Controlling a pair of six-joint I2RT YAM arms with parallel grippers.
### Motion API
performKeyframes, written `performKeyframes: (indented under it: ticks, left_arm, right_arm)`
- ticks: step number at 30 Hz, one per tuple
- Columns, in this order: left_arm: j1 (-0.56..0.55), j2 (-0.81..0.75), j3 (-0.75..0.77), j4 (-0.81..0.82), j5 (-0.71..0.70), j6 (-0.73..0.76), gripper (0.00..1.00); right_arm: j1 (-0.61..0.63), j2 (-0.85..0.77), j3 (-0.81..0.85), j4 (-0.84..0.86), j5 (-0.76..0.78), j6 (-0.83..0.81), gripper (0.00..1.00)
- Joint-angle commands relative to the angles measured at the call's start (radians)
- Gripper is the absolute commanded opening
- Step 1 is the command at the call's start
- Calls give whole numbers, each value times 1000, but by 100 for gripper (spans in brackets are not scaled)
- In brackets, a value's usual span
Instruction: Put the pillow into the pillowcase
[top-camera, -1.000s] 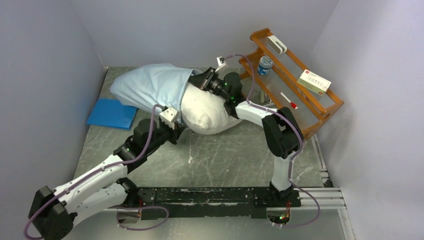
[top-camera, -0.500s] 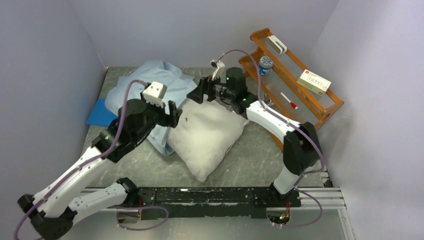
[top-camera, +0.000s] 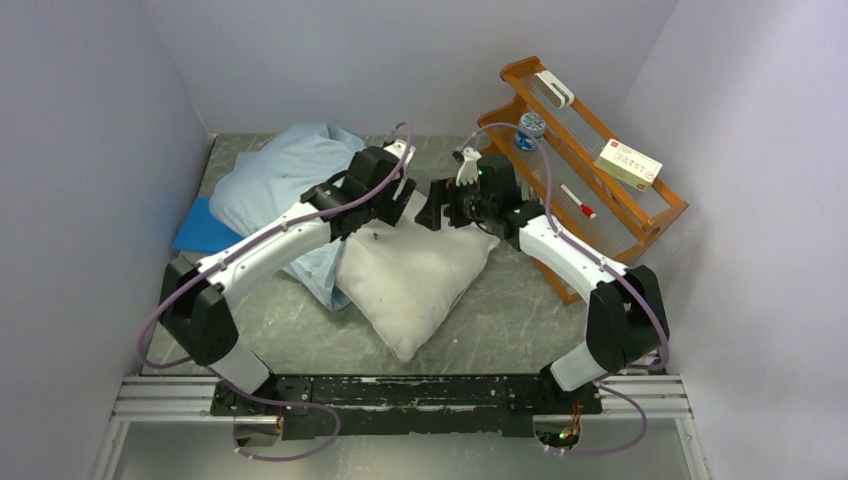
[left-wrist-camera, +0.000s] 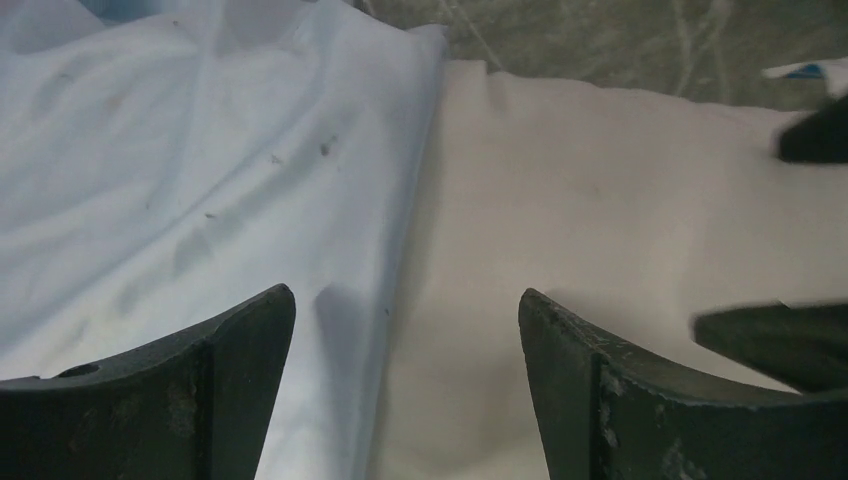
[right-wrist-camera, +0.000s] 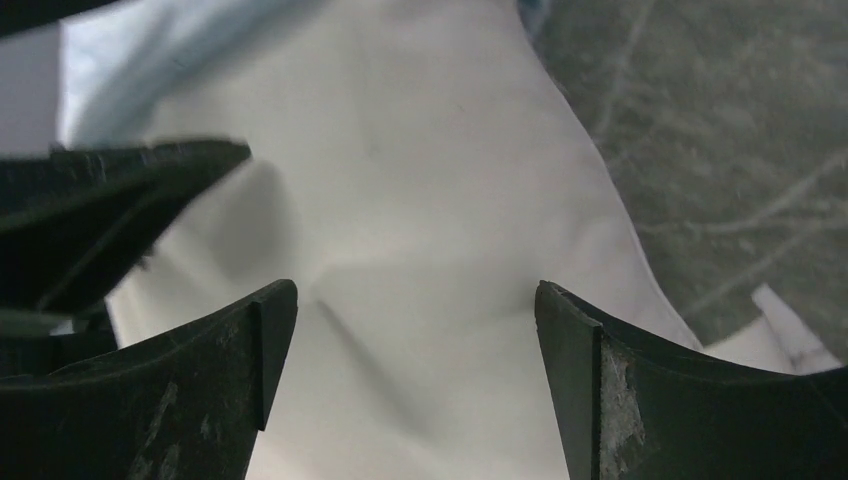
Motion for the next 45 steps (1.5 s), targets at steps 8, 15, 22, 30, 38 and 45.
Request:
performKeyframes:
  ticks: [8,15,22,30,38,45]
  left_arm:
    - [7,193,53,111,-354,194,80]
    - [15,242,59,223,-401,272,57]
    - [-55,216,178,87,-153,287,5]
    - [-292,2,173,169,72,174,5]
    - [-366,-82,133,290,317,-7,5]
    - [-280,-87,100,166,199,-2,5]
  right_arm:
    - [-16,-64,-103,-47,92,-33,92]
    - [-26,-31,-107,-42,101,-42,93]
    - [-24,15,-183,121,-19,13,80]
    - [3,100,-174,375,-187,144,0]
    - [58,-67,-320,845,29,490,0]
    - [44,-71,-398,988,271,631,0]
